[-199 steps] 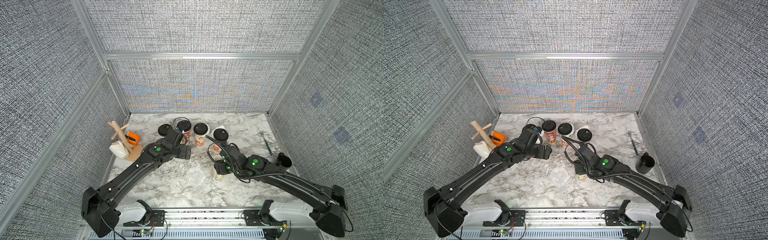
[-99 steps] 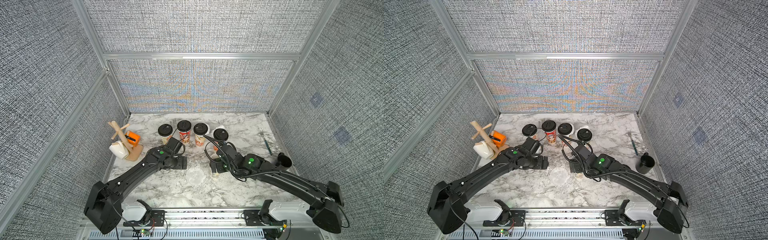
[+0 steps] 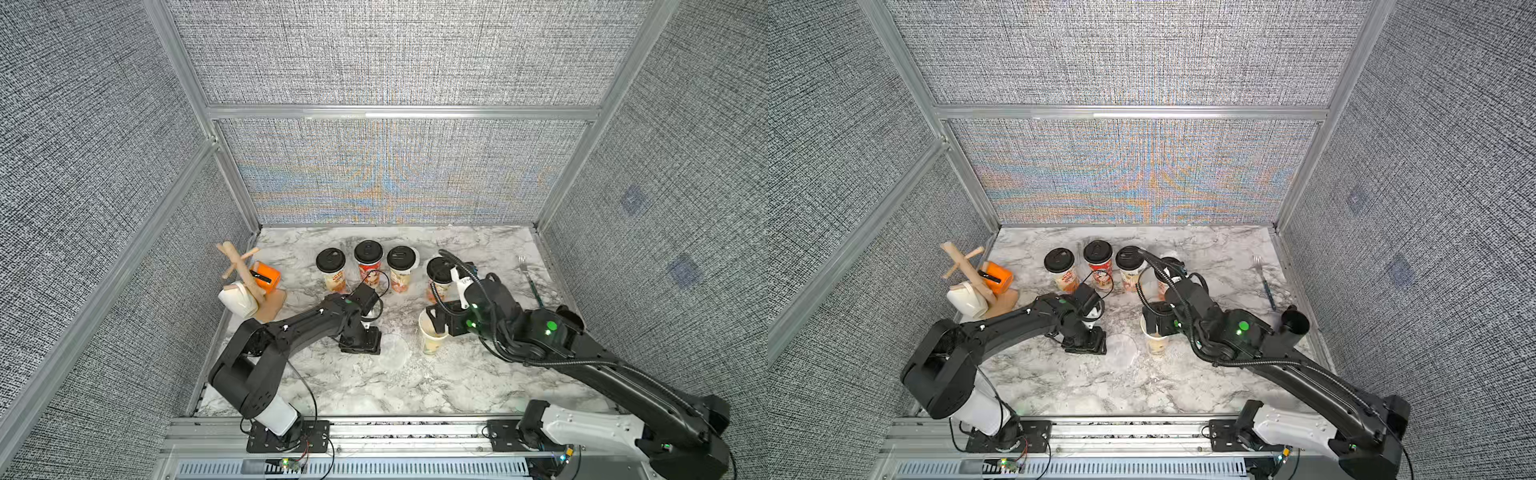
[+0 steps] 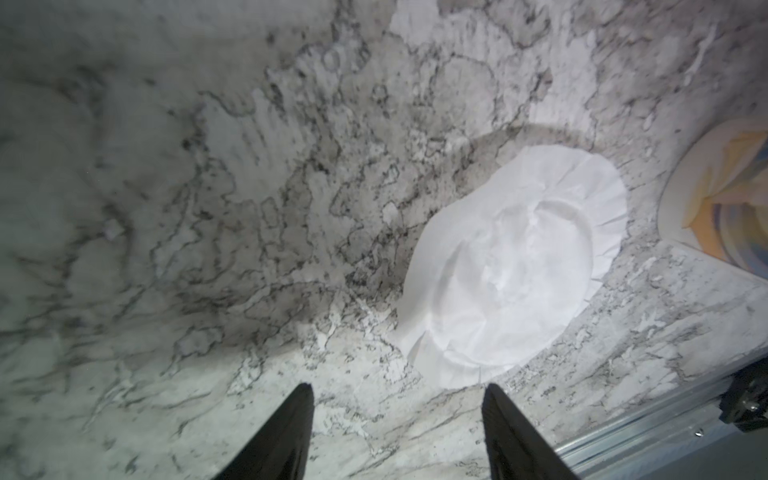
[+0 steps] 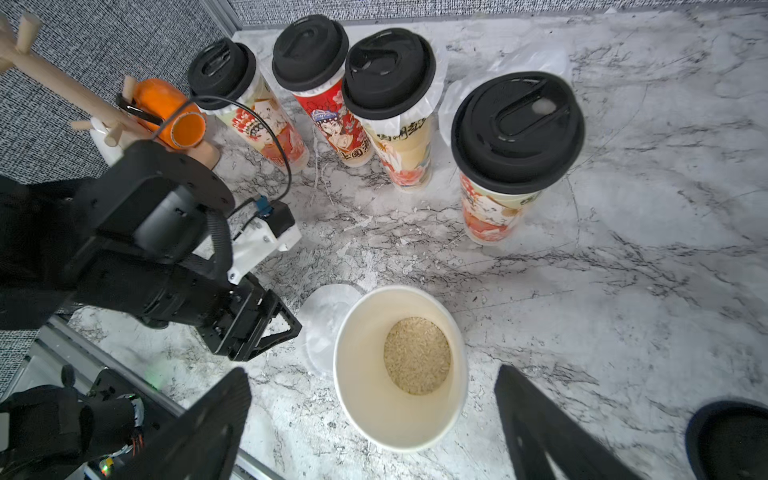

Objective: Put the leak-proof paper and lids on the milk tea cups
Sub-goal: Move the cup to the center of the board, then pick up the leak-proof paper from the center of the board.

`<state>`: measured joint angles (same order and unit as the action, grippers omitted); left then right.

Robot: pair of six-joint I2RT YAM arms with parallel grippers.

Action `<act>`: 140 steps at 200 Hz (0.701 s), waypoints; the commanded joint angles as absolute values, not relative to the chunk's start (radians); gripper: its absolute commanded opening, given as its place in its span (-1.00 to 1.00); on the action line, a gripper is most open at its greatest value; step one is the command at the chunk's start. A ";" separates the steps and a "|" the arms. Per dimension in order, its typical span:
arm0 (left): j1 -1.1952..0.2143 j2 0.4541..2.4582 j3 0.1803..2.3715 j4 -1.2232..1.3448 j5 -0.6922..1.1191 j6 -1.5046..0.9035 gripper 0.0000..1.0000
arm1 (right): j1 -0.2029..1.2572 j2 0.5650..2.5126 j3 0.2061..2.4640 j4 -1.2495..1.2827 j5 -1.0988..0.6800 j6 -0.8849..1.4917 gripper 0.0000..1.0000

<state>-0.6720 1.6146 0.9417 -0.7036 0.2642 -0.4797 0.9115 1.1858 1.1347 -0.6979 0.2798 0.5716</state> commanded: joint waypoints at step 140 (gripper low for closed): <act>-0.699 1.713 0.877 -0.514 0.247 -0.557 -1.00 | 0.839 1.078 1.085 -0.734 0.295 0.574 0.55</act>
<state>-0.6933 1.7081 0.9131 -0.5724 0.2794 -0.5304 0.8413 1.0687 1.0809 -0.7509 0.3016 0.5755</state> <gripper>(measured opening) 0.048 0.773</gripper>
